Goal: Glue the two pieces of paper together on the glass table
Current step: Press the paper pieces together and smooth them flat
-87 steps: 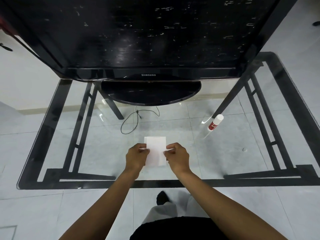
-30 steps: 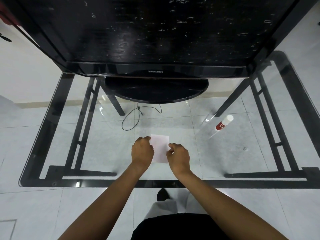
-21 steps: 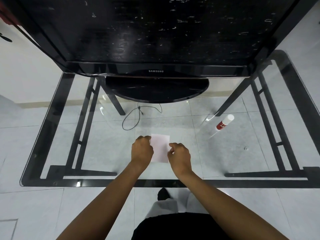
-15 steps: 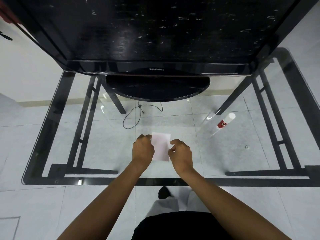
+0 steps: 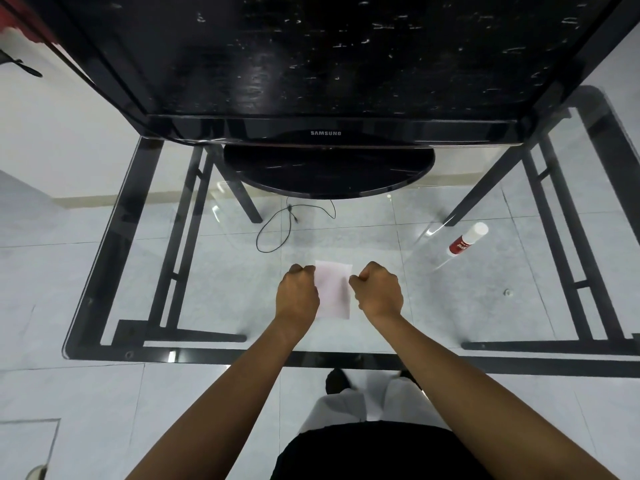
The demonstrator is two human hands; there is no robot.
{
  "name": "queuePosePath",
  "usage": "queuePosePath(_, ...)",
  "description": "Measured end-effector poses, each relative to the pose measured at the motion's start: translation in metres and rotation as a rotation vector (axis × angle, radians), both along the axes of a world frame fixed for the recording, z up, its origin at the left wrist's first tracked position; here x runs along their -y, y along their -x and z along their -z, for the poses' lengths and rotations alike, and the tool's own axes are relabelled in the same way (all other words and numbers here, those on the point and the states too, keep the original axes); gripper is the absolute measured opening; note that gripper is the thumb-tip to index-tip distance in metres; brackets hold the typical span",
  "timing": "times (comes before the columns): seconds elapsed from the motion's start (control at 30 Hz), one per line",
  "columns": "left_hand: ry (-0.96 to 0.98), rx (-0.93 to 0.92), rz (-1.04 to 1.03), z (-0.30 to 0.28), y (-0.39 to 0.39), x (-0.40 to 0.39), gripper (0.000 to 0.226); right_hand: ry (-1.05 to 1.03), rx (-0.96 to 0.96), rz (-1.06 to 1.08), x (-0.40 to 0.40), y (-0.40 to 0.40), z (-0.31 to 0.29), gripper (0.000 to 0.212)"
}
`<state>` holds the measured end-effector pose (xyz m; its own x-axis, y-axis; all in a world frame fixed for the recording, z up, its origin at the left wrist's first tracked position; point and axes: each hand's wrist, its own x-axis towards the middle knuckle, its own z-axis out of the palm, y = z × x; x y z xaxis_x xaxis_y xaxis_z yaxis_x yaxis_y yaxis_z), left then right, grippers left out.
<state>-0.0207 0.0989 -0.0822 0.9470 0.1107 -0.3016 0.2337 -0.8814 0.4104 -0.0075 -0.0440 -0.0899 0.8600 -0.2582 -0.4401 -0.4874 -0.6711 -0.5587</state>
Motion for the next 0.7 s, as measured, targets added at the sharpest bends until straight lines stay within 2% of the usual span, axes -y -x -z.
queuePosePath(0.13, -0.009, -0.009, 0.011, -0.001, 0.000, 0.000, 0.038, 0.021, -0.100, 0.021, -0.001, -0.016, -0.002, 0.032)
queuePosePath(0.23, -0.026, -0.015, 0.016, -0.003, 0.000, 0.001, 0.039, 0.038, -0.139, 0.022, -0.001, -0.027, -0.003, 0.033)
queuePosePath(0.37, -0.092, 0.005, 0.067, -0.002, 0.000, 0.001, 0.064, 0.140, -0.144, -0.056, -0.001, -0.033, -0.003, 0.034)
queuePosePath(0.43, -0.140, 0.019, 0.153, -0.003, 0.001, 0.002, 0.067, 0.241, -0.037, -0.140, -0.001, -0.031, -0.005, 0.029)
queuePosePath(0.53, -0.188, 0.000, 0.230, -0.005, -0.001, 0.004, 0.062, 0.244, 0.234, -0.330, 0.000, -0.027, -0.003, 0.016)
queuePosePath(0.63, -0.206, -0.035, 0.239, -0.007, -0.006, 0.007, 0.061, 0.248, 0.443, -0.589, -0.003, -0.019, 0.002, 0.024)
queuePosePath(0.7, -0.205, -0.062, 0.237, -0.007, -0.008, 0.007, 0.059, 0.285, 0.561, -0.678, -0.005, -0.012, 0.006, 0.025)
